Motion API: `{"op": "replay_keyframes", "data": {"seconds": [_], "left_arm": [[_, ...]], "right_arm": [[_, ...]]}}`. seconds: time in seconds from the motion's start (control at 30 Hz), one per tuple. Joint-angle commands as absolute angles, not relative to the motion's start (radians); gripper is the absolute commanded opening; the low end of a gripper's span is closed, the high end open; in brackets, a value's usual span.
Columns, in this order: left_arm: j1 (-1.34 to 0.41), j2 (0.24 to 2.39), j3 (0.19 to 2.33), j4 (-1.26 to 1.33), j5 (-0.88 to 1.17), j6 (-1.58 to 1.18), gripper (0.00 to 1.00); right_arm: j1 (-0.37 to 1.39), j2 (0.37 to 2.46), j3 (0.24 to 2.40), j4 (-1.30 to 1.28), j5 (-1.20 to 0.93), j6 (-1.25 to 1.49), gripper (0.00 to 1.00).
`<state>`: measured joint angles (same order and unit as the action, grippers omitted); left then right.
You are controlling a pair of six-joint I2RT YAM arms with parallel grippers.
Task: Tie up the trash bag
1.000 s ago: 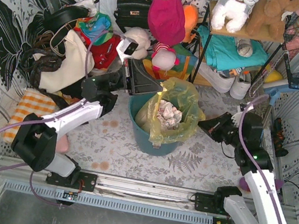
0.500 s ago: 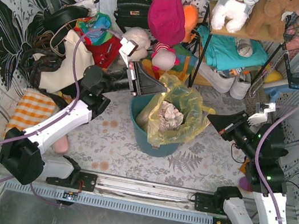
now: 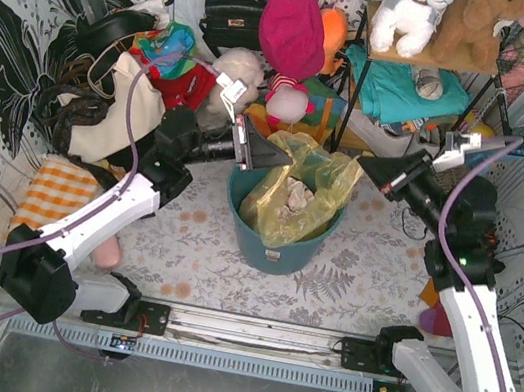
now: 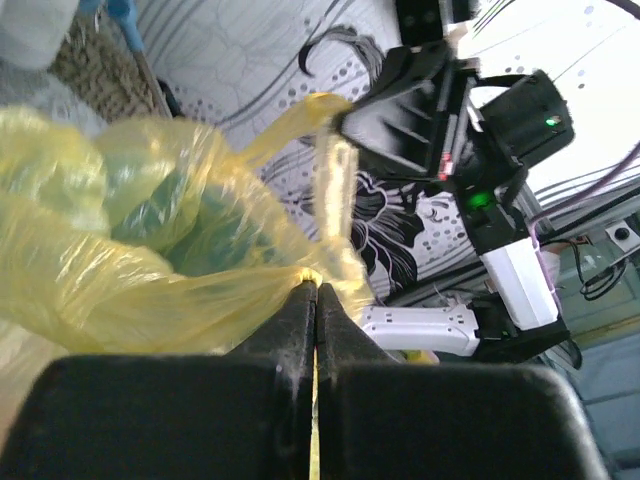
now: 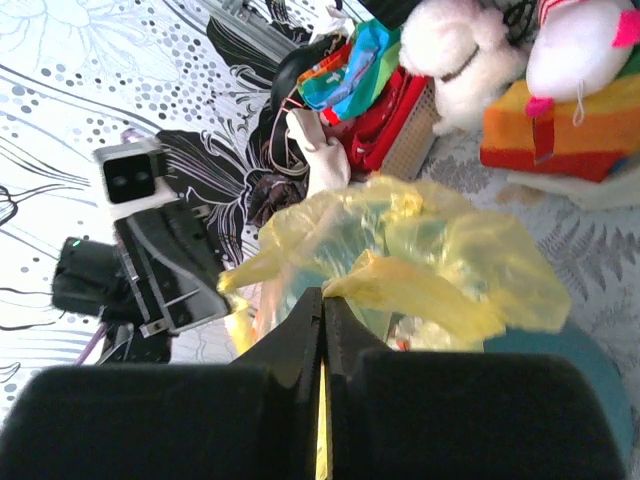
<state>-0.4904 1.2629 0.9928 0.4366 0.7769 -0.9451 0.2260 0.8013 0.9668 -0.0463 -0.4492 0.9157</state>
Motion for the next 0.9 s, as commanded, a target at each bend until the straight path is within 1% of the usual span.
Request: {"op": "replay_keyframes", "data": {"seconds": [0.0, 0.13, 0.23, 0.37, 0.47, 0.57, 0.67, 0.77, 0.87], "left_arm": [[-0.489, 1.249, 1.138, 0.437, 0.712, -0.852, 0.00], [-0.489, 1.235, 1.226, 0.422, 0.701, -0.824, 0.00], [-0.489, 1.187, 1.263, 0.385, 0.667, -0.790, 0.00], [-0.489, 1.087, 1.233, 0.364, 0.581, -0.740, 0.00], [-0.489, 1.008, 1.181, 0.338, 0.507, -0.692, 0.00], [-0.489, 0.940, 1.146, 0.237, 0.394, -0.625, 0.00], [-0.489, 0.903, 1.133, 0.107, 0.286, -0.578, 0.00], [-0.489, 0.907, 1.118, 0.079, 0.265, -0.565, 0.00], [-0.489, 0.929, 1.108, 0.103, 0.282, -0.563, 0.00]], "right_arm": [[0.232, 0.907, 1.067, 0.174, -0.481, 0.909, 0.00], [0.232, 0.983, 1.164, 0.284, -0.519, 0.935, 0.00], [0.232, 1.000, 1.210, 0.346, -0.550, 0.956, 0.00], [0.232, 0.988, 1.199, 0.489, -0.615, 1.015, 0.00], [0.232, 0.952, 1.163, 0.522, -0.634, 1.022, 0.00], [0.232, 0.906, 1.124, 0.479, -0.633, 0.993, 0.00], [0.232, 0.869, 1.100, 0.335, -0.577, 0.931, 0.00], [0.232, 0.850, 1.092, 0.170, -0.479, 0.878, 0.00], [0.232, 0.854, 1.069, 0.118, -0.433, 0.861, 0.00]]}}
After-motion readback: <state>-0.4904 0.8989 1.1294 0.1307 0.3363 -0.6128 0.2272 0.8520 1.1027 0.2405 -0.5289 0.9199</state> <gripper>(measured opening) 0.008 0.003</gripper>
